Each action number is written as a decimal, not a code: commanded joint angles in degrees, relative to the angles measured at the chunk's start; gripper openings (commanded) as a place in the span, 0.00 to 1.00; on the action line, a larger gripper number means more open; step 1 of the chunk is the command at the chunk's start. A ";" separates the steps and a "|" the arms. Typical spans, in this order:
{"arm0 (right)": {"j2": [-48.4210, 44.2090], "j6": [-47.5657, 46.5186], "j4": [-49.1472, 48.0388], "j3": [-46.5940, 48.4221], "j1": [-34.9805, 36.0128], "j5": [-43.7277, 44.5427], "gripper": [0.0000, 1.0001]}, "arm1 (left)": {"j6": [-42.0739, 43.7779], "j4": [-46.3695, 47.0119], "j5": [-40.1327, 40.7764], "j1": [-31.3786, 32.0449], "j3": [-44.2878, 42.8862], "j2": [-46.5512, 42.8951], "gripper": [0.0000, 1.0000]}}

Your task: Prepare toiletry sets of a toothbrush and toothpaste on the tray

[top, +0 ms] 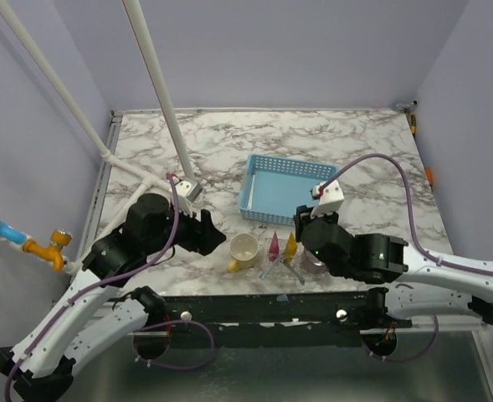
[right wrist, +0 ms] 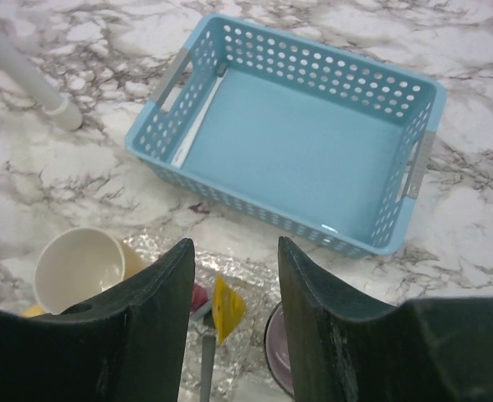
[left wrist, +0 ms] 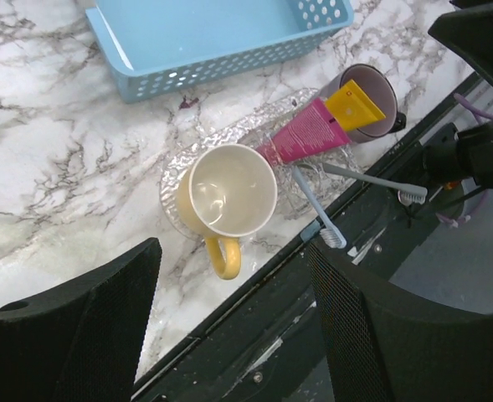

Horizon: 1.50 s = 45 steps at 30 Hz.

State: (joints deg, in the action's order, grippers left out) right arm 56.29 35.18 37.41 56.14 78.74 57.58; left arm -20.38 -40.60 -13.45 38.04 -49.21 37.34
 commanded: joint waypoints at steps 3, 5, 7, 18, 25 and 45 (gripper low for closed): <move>1.80 -13.39 -11.55 2.20 -13.87 -13.29 0.50 | 1.81 -0.87 5.34 -1.10 -6.24 2.30 0.73; 2.70 -14.52 -13.47 2.56 -18.94 -17.26 0.50 | 2.08 -0.97 6.94 -1.69 -7.93 3.22 0.74; 3.65 -15.00 -14.98 2.95 -24.09 -20.74 0.51 | 2.08 -1.15 9.10 -2.34 -9.81 4.23 0.74; 4.38 -13.97 -20.77 -0.59 -46.56 -34.45 0.57 | 0.37 3.12 17.09 -8.59 -11.79 4.04 0.77; 1.94 -14.32 -22.16 -5.53 -47.80 -33.06 0.67 | -1.24 6.19 21.84 -10.84 -5.58 -0.36 0.78; 0.35 -11.71 -21.09 -5.27 -47.81 -37.73 1.00 | 0.69 5.98 24.13 -10.85 -3.52 -5.03 0.98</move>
State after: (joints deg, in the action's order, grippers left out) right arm 56.60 22.17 16.29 49.76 31.09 20.80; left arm -20.29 -35.64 8.82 27.49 -53.52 33.26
